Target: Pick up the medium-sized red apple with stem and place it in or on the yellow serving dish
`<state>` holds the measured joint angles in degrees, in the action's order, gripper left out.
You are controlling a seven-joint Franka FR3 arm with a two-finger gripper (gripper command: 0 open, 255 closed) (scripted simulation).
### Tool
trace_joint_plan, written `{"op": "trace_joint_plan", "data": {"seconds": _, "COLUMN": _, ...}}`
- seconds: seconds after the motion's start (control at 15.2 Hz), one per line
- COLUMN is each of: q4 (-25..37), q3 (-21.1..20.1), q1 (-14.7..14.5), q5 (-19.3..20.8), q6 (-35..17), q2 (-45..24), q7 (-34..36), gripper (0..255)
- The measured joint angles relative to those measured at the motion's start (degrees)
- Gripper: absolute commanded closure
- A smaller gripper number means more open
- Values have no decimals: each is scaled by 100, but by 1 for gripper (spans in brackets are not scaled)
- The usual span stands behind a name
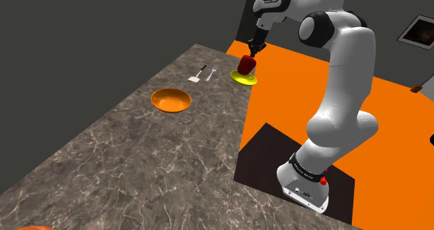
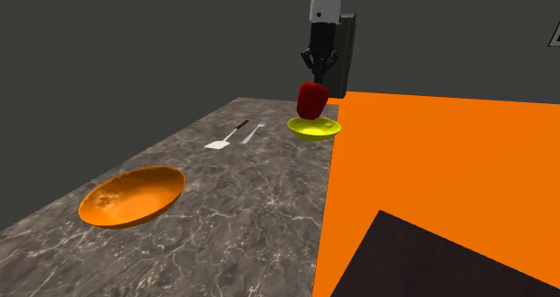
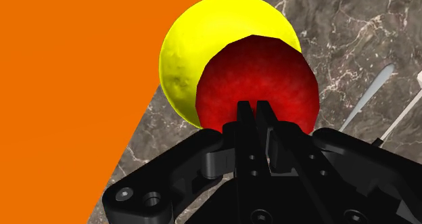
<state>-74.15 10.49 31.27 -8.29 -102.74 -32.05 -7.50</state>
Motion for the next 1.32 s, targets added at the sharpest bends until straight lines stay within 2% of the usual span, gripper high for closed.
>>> {"op": "trace_joint_plan", "data": {"seconds": 0.26, "q4": -253, "q3": -8, "q1": -17, "q5": -12, "q6": -281, "q2": -32, "q7": -17, "gripper": 255}}
{"op": "trace_joint_plan", "data": {"seconds": 0.66, "q4": -270, "q3": -10, "q1": -12, "q5": -17, "q6": -327, "q2": -59, "q7": -25, "gripper": 255}}
{"op": "trace_joint_plan", "data": {"seconds": 0.73, "q4": -271, "q3": -10, "q1": -12, "q5": -17, "q6": -328, "q2": -59, "q7": -25, "gripper": 0}}
{"op": "trace_joint_plan", "data": {"seconds": 1.12, "q4": -270, "q3": -10, "q1": -12, "q5": -18, "q6": -329, "q2": -58, "q7": -25, "gripper": 0}}
{"op": "trace_joint_plan", "data": {"seconds": 1.32, "q4": 110, "q3": -1, "q1": 20, "q5": -6, "q6": 44, "q2": -58, "q7": -9, "gripper": 0}}
